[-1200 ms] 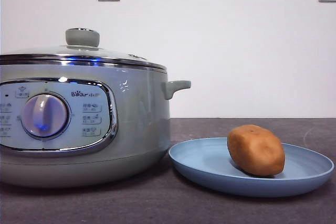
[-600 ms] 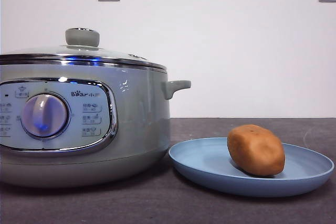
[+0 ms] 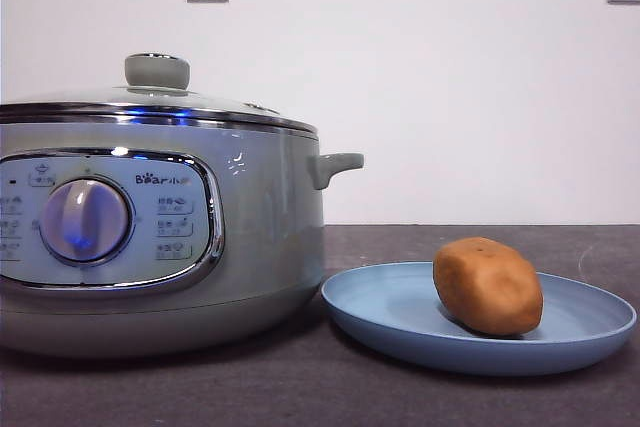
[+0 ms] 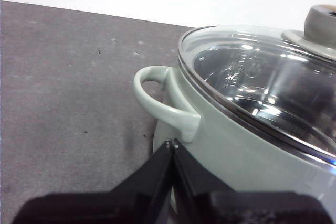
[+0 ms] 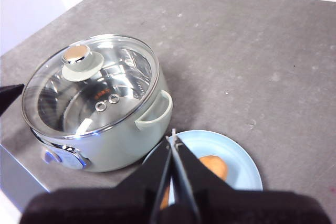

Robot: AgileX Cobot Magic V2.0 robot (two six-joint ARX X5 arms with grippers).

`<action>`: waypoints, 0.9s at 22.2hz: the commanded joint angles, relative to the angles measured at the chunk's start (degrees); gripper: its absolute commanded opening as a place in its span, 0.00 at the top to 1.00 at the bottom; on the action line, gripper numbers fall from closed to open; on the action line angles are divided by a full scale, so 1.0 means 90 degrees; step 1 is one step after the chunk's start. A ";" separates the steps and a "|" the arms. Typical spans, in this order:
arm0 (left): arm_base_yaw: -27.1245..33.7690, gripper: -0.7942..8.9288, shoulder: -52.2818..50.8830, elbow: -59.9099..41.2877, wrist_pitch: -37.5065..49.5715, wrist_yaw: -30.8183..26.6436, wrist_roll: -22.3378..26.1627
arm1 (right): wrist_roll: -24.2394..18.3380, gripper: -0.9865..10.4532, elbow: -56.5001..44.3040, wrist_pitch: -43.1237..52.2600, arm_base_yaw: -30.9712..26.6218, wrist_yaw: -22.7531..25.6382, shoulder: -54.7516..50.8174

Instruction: Take the potato out from the steamer,put the potato on the plate,close the lid

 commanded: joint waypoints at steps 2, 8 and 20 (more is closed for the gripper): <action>0.0017 0.92 -0.0012 -0.0085 0.0017 -0.0010 0.0073 | -0.0750 0.93 0.0015 0.0056 -0.0299 0.0129 -0.0053; 0.0017 0.92 -0.0012 -0.0085 0.0017 -0.0010 0.0073 | -0.0505 0.93 -0.0393 0.0112 -0.2572 -0.0607 -0.0177; 0.0017 0.92 -0.0012 -0.0085 0.0017 -0.0010 0.0073 | -0.0236 0.93 -0.4728 0.4279 -0.2880 -0.0498 -0.2480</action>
